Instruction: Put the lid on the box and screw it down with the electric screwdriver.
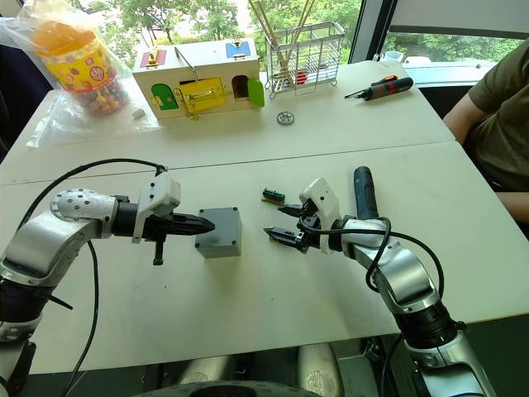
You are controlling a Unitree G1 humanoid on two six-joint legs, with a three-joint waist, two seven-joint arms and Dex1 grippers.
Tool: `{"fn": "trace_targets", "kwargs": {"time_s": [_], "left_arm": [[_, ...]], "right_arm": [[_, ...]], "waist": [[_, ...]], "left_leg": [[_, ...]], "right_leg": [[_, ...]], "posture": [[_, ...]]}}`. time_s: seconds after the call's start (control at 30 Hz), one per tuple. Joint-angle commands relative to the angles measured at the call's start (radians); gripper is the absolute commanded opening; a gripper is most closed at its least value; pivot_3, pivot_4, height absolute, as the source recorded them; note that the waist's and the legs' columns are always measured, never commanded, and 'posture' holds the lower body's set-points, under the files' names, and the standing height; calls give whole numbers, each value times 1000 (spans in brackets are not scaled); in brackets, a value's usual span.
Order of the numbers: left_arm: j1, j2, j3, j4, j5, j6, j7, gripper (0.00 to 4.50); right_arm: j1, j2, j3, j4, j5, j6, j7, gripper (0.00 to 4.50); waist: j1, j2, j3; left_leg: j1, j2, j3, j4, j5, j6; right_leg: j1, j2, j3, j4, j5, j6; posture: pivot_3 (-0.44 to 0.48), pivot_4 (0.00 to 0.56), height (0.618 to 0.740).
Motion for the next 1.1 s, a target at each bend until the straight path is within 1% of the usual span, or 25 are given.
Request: {"fn": "trace_targets", "kwargs": {"time_s": [0.03,0.27,0.53,0.57,0.63,0.73,0.77,0.8,1.0,1.1], "left_arm": [[1,3,11,-20,0,-17,2,0],[3,1,9,-20,2,-18,7,0],[3,0,7,-20,3,-17,10,0],[3,-1,6,-20,3,-18,10,0],[3,-4,2,-17,6,-20,12,0],[3,-6,-1,-15,10,-23,14,0],[3,-6,-1,-15,9,-23,15,0],[2,-6,-1,-15,9,-22,15,0],[1,-5,1,-12,8,-25,18,0],[1,-3,4,-6,7,-26,17,0]], "right_arm": [[2,4,1,-10,-2,-8,1,2828],[10,-1,31,2,-26,-21,3,2828],[7,12,34,17,-40,-25,0,2828],[7,13,34,19,-43,-26,0,2681],[6,16,37,25,-50,-31,-2,2248],[7,13,45,33,-64,-43,1,879],[8,13,46,35,-67,-45,2,354],[10,14,45,35,-69,-46,2,60],[14,9,39,24,-68,-42,8,60],[7,16,14,2,-40,-23,8,60]], "waist": [[1,0,0],[0,0,0],[1,0,0],[1,0,0],[1,0,0],[1,0,0],[0,0,0],[0,0,0],[1,0,0],[1,0,0]], "left_leg": [[0,0,0,0,0,0],[0,0,0,0,0,0],[0,0,0,0,0,0],[0,0,0,0,0,0],[0,0,0,0,0,0],[0,0,0,0,0,0],[0,0,0,0,0,0],[0,0,0,0,0,0],[0,0,0,0,0,0],[0,0,0,0,0,0]], "right_leg": [[0,0,0,0,0,0],[0,0,0,0,0,0],[0,0,0,0,0,0],[0,0,0,0,0,0],[0,0,0,0,0,0],[0,0,0,0,0,0],[0,0,0,0,0,0],[0,0,0,0,0,0],[0,0,0,0,0,0],[0,0,0,0,0,0]], "posture": [[0,150,740],[0,150,740],[0,150,740],[0,150,740],[0,150,740],[0,150,740],[0,150,740],[0,150,740],[0,150,740],[0,150,740]]}}
